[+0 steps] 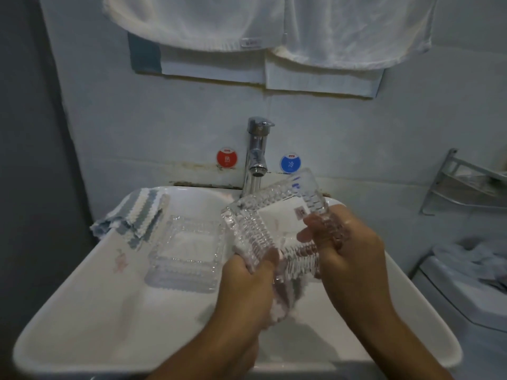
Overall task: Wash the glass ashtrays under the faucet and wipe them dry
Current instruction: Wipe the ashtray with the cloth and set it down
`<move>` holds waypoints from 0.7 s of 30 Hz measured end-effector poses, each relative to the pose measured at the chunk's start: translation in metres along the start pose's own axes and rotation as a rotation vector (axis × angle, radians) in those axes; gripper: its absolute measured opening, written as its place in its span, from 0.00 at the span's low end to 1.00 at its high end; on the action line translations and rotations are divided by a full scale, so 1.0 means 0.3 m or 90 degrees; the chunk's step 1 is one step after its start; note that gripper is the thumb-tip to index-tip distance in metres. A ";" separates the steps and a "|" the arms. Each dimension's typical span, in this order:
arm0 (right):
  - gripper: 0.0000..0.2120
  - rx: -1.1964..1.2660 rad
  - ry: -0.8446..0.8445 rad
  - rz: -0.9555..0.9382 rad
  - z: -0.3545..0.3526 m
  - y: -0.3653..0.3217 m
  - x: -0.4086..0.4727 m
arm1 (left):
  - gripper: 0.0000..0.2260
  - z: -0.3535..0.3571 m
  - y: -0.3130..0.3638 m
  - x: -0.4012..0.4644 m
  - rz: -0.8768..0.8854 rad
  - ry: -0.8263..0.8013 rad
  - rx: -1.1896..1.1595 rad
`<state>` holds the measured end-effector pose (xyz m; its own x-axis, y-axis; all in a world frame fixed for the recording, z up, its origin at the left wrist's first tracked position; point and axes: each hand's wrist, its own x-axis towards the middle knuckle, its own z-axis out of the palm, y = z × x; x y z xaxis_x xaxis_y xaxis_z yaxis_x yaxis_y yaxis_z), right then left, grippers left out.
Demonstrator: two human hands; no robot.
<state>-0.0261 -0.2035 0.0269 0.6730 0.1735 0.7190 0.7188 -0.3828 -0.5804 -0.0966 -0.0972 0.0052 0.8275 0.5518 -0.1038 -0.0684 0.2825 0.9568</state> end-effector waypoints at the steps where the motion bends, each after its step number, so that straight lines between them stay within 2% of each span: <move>1: 0.06 0.017 -0.018 0.006 -0.005 0.001 0.000 | 0.06 -0.002 -0.002 0.001 0.012 0.010 0.000; 4: 0.07 -0.022 -0.111 -0.019 -0.031 0.003 0.010 | 0.06 -0.013 -0.008 0.007 0.052 0.056 -0.026; 5: 0.05 -0.018 -0.149 -0.021 -0.042 -0.001 0.020 | 0.06 -0.016 -0.007 0.005 0.061 0.063 -0.036; 6: 0.09 0.002 -0.189 -0.017 -0.054 -0.007 0.034 | 0.05 -0.018 -0.006 0.002 0.071 0.064 -0.044; 9: 0.35 0.018 -0.269 -0.026 -0.083 -0.034 0.082 | 0.08 -0.025 -0.007 -0.005 0.111 0.070 -0.012; 10: 0.38 0.004 -0.279 -0.029 -0.089 -0.043 0.098 | 0.08 -0.027 -0.012 -0.004 0.123 0.073 0.009; 11: 0.36 -0.020 -0.287 -0.033 -0.093 -0.052 0.114 | 0.08 -0.028 -0.016 0.001 0.133 0.079 0.031; 15: 0.09 -0.167 -0.370 0.007 -0.124 -0.100 0.185 | 0.05 -0.030 -0.023 0.013 0.174 0.095 0.094; 16: 0.07 -0.178 -0.400 0.029 -0.136 -0.114 0.197 | 0.05 -0.027 -0.020 0.013 0.185 0.083 0.118; 18: 0.08 -0.213 -0.423 0.022 -0.147 -0.116 0.201 | 0.04 -0.023 -0.010 0.006 0.202 0.056 0.142; 19: 0.09 -0.233 -0.396 0.004 -0.145 -0.107 0.188 | 0.05 -0.020 -0.004 0.004 0.198 0.038 0.129; 21: 0.07 -0.247 -0.251 -0.062 -0.127 -0.067 0.137 | 0.09 -0.016 -0.001 0.014 0.149 0.016 0.084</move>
<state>-0.0196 -0.2232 0.0828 0.6741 0.5222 0.5224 0.7145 -0.6403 -0.2819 -0.0958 -0.0912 0.0030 0.7835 0.6100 0.1188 -0.1815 0.0417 0.9825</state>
